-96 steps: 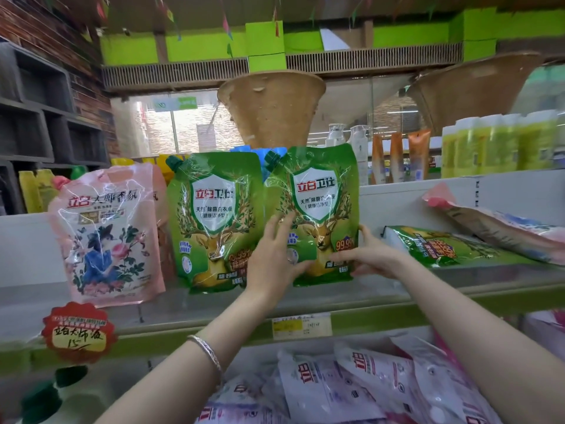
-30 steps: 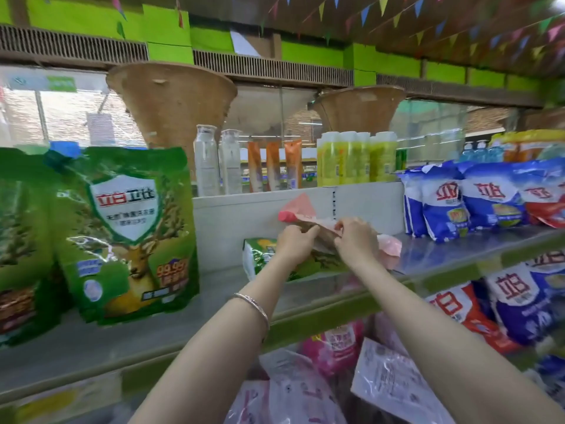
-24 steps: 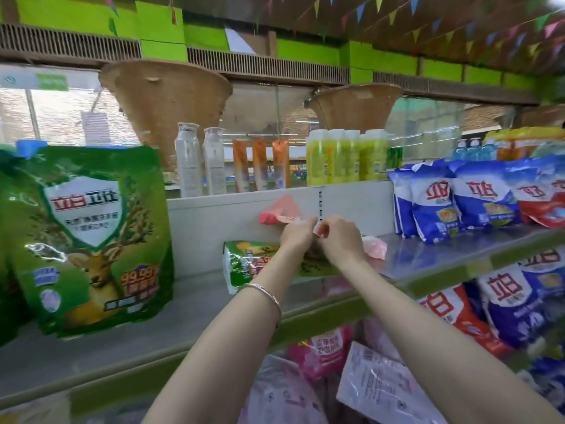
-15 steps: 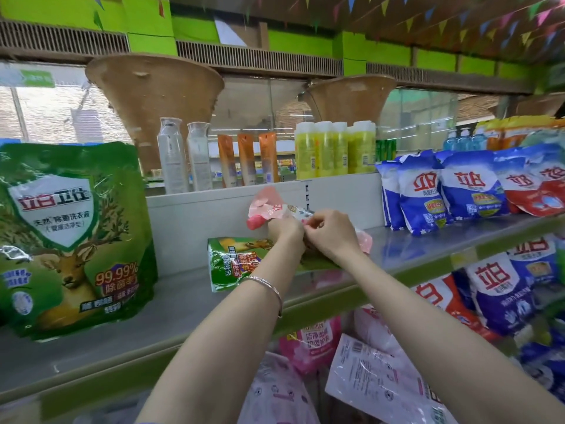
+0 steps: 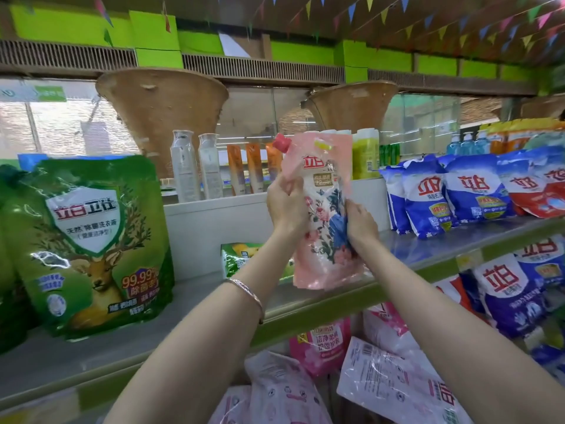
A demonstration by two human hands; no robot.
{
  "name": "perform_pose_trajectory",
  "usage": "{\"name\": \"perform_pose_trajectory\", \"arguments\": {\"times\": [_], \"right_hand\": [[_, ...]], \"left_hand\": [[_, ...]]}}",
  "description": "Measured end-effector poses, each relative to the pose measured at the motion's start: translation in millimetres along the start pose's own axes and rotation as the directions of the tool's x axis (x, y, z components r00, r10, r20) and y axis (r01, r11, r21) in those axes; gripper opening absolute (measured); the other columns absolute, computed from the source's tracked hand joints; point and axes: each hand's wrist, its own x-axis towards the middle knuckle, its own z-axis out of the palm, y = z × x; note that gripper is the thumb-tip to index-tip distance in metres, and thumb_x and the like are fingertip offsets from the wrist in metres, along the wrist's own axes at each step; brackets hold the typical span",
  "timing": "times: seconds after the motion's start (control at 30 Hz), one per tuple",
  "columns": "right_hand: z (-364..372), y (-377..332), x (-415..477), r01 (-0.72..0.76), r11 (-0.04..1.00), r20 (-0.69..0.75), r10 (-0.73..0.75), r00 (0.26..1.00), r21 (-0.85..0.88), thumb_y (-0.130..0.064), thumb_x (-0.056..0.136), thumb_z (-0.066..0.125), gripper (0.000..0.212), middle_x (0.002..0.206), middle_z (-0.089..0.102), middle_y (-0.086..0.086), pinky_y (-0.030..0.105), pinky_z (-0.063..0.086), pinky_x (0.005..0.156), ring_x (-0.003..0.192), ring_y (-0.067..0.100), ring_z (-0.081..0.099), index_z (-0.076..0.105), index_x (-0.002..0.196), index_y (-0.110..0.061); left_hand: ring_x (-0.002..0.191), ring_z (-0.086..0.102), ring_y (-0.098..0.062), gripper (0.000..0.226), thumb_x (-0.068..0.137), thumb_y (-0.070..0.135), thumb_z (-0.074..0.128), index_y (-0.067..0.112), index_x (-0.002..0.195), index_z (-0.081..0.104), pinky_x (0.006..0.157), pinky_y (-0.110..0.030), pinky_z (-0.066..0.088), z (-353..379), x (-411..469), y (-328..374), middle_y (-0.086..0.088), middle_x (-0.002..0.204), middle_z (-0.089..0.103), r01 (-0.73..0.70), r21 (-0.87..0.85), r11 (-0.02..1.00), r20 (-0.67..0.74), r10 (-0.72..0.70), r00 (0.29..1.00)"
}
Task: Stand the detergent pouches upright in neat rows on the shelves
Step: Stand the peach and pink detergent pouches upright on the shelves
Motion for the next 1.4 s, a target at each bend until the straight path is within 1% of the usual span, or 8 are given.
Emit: {"name": "perform_pose_trajectory", "arguments": {"times": [0.17,0.33,0.5,0.7,0.8,1.07,1.23,1.4], "right_hand": [[20,-29,-27,-0.166,0.857,0.116,0.125,0.985,0.489,-0.031,0.093,0.048,0.030,0.081,0.062,0.013,0.028,0.046,0.064,0.073,0.024,0.058,0.062,0.089,-0.005],[61,-66,-69,-0.135,0.797,0.100,0.094,0.991,0.589,-0.017,0.091,0.052,0.019,0.059,0.055,0.002,0.012,0.035,0.034,0.051,0.015,0.049,0.063,0.081,-0.005],[112,-108,-122,-0.034,0.806,0.044,0.010,0.999,0.591,-0.023,0.095,0.048,0.031,0.059,0.053,-0.001,0.014,0.037,0.043,0.053,0.012,0.048,0.062,0.070,-0.011],[163,-159,-184,0.050,0.814,0.014,-0.072,0.997,0.579,-0.022,0.096,0.044,0.032,0.059,0.052,-0.001,0.019,0.036,0.046,0.053,0.010,0.045,0.061,0.078,-0.001],[188,-181,-212,0.106,0.805,-0.013,-0.121,0.993,0.584,-0.022,0.096,0.044,0.036,0.069,0.056,0.007,0.028,0.037,0.059,0.064,0.018,0.049,0.063,0.085,0.007],[248,-224,-283,0.185,0.761,0.011,-0.244,0.970,0.621,-0.023,0.099,0.042,0.035,0.062,0.049,0.000,0.024,0.034,0.056,0.056,0.011,0.041,0.061,0.081,0.001],[284,-250,-317,0.196,0.747,0.026,-0.274,0.961,0.636,-0.023,0.099,0.042,0.037,0.055,0.041,-0.004,0.014,0.027,0.045,0.050,0.008,0.034,0.047,0.063,-0.014],[316,-272,-346,0.127,0.728,0.091,-0.252,0.963,0.674,-0.022,0.098,0.041,0.041,0.054,0.035,-0.004,0.015,0.024,0.045,0.049,0.009,0.028,0.037,0.058,-0.018]], "left_hand": [[0.065,0.052,-0.011,0.017,0.095,0.017,0.050,0.014,0.109,0.059,0.061,-0.026,0.046,-52,-4,16,0.001,0.082,0.062,-0.113,0.076,0.991,-0.009,0.114,0.993],[0.059,0.049,-0.007,0.013,0.095,0.016,0.049,0.021,0.106,0.056,0.057,-0.021,0.044,-124,-9,42,0.007,0.074,0.058,-0.172,0.175,0.969,-0.054,0.184,0.982],[0.069,0.058,-0.024,0.017,0.097,0.018,0.047,0.031,0.087,0.051,0.070,-0.044,0.054,-203,-20,70,-0.010,0.080,0.063,-0.181,0.306,0.935,-0.088,0.218,0.972],[0.100,0.061,-0.020,0.033,0.095,0.020,0.048,0.011,0.127,0.047,0.092,-0.039,0.052,-290,-22,100,-0.004,0.113,0.062,-0.122,0.403,0.907,-0.222,0.226,0.948],[0.081,0.059,-0.011,0.030,0.096,0.018,0.047,0.009,0.124,0.047,0.075,-0.025,0.054,-332,-22,109,0.002,0.097,0.061,-0.075,0.391,0.917,-0.273,0.193,0.942],[0.072,0.063,-0.020,0.002,0.087,0.021,0.061,0.020,0.086,0.063,0.069,-0.031,0.056,-435,-17,128,-0.002,0.082,0.068,0.055,0.214,0.975,-0.451,0.049,0.891],[0.090,0.068,-0.026,0.017,0.086,0.021,0.064,0.016,0.101,0.061,0.081,-0.039,0.058,-488,-13,140,-0.004,0.092,0.070,0.078,0.155,0.985,-0.503,0.011,0.864],[0.065,0.056,-0.015,0.027,0.089,0.019,0.061,0.008,0.113,0.059,0.061,-0.026,0.052,-538,-10,154,-0.002,0.084,0.063,0.070,0.234,0.970,-0.479,0.053,0.876]]}}
